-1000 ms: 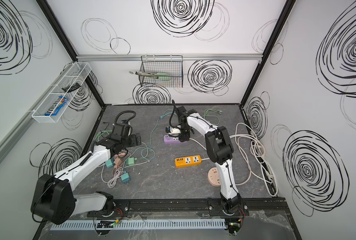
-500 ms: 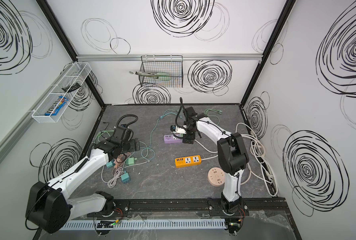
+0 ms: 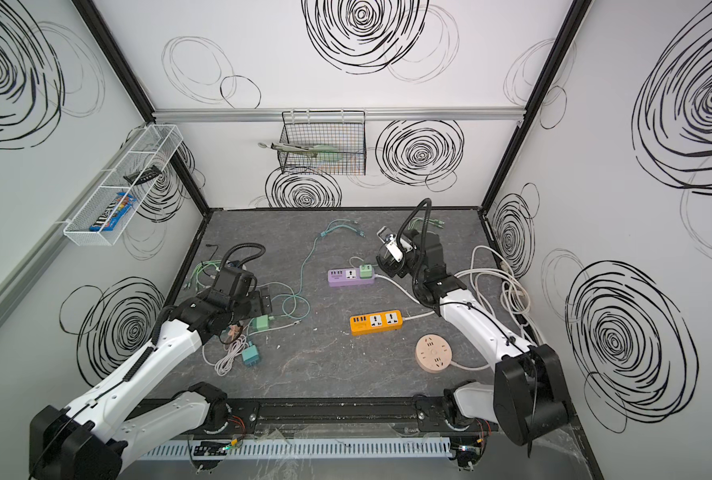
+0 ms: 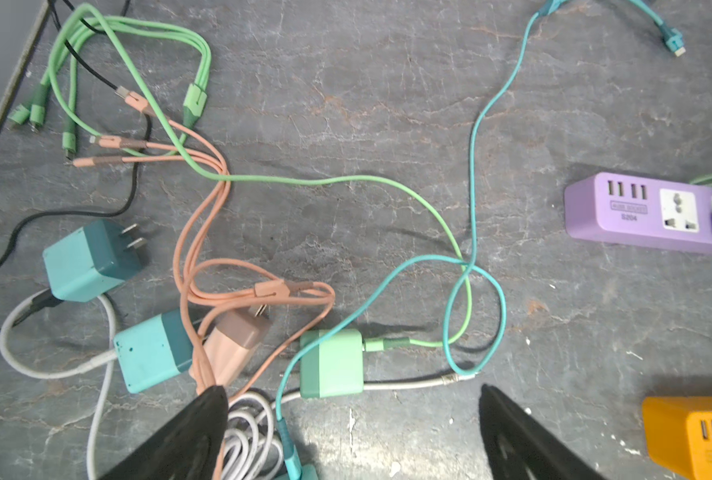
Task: Insert the plug
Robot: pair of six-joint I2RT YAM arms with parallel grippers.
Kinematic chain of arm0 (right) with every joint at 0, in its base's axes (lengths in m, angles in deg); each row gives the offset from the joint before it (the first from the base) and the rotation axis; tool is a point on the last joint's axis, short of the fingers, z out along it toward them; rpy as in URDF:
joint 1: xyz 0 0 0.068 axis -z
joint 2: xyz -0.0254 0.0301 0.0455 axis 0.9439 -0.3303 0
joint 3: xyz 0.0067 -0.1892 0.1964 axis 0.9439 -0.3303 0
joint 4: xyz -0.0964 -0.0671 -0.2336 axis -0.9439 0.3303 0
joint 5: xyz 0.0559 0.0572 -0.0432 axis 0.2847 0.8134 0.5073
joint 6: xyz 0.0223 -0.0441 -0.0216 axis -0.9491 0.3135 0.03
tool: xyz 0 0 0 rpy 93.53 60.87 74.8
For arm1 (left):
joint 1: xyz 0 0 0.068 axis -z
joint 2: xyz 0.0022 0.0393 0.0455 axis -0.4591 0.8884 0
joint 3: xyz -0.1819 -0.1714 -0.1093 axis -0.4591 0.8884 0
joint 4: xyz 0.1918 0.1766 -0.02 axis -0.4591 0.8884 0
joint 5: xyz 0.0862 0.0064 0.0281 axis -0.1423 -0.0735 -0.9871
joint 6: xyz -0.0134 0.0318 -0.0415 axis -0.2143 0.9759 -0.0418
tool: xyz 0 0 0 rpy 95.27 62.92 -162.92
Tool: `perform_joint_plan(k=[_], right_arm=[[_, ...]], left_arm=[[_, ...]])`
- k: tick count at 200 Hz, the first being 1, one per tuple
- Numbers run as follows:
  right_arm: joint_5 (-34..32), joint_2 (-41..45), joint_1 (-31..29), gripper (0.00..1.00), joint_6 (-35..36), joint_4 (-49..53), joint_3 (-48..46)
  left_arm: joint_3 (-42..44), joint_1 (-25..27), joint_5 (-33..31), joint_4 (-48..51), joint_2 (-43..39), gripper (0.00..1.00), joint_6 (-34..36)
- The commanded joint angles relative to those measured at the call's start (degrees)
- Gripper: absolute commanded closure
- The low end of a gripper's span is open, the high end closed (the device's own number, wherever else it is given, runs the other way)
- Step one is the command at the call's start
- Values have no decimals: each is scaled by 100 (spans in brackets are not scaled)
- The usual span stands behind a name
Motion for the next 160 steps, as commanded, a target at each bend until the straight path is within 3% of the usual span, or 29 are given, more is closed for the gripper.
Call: perform_joint_plan(k=[1, 36, 67, 121, 143, 160], right_arm=[[-624, 46, 215, 3, -1690, -346, 484], [-1117, -58, 302, 3, -2316, 42, 557], [-1185, 31, 393, 3, -2634, -225, 280], [-1277, 173, 411, 3, -2626, -337, 158], [-1312, 280, 412, 3, -2589, -442, 48], [-1334, 356, 412, 3, -2522, -478, -10]], left_arm=[[102, 340, -9, 801, 79, 1, -778], [509, 1050, 18, 1566, 33, 2, -1985], [1113, 1201, 370, 1287, 22, 3, -2569], [1319, 1321, 5, 873, 440, 16, -2737], [1393, 1360, 92, 552, 756, 30, -2627], [1450, 1362, 178, 378, 966, 30, -2566]])
